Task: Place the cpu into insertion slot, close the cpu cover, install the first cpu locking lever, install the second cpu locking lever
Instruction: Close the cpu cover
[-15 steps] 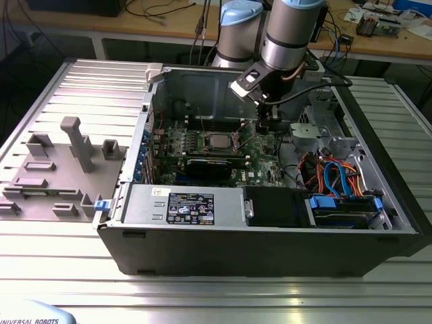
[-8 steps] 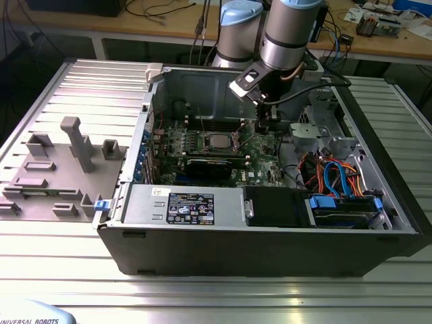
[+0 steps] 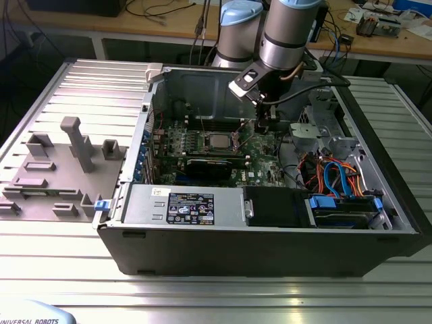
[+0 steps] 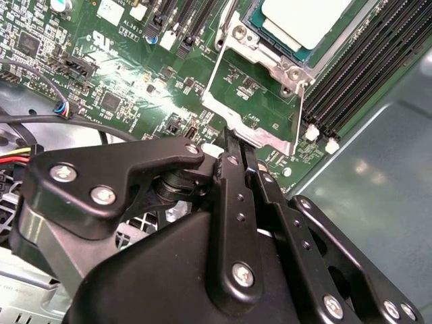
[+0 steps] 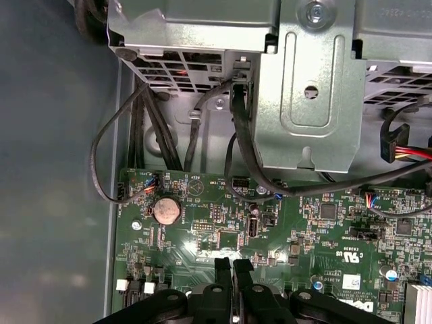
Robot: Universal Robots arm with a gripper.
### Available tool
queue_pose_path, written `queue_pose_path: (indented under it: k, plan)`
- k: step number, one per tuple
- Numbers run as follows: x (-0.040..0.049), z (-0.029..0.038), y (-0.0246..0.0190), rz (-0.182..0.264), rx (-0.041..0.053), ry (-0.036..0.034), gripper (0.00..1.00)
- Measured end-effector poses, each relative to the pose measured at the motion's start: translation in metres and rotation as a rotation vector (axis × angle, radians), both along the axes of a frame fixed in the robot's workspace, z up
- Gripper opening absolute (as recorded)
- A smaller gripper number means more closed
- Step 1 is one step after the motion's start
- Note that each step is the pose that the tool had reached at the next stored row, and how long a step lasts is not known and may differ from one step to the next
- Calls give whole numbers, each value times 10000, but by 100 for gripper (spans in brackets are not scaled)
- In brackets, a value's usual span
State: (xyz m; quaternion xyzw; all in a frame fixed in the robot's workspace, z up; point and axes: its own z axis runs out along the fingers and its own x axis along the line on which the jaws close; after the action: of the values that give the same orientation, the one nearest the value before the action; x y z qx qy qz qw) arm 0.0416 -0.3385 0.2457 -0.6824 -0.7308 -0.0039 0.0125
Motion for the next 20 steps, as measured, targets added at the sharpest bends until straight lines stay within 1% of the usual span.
queue_pose_path:
  k: [10,20]
  plan:
    - [-40,0,0,1,0,0,16]
    - [-52,0,0,0,1,0,16]
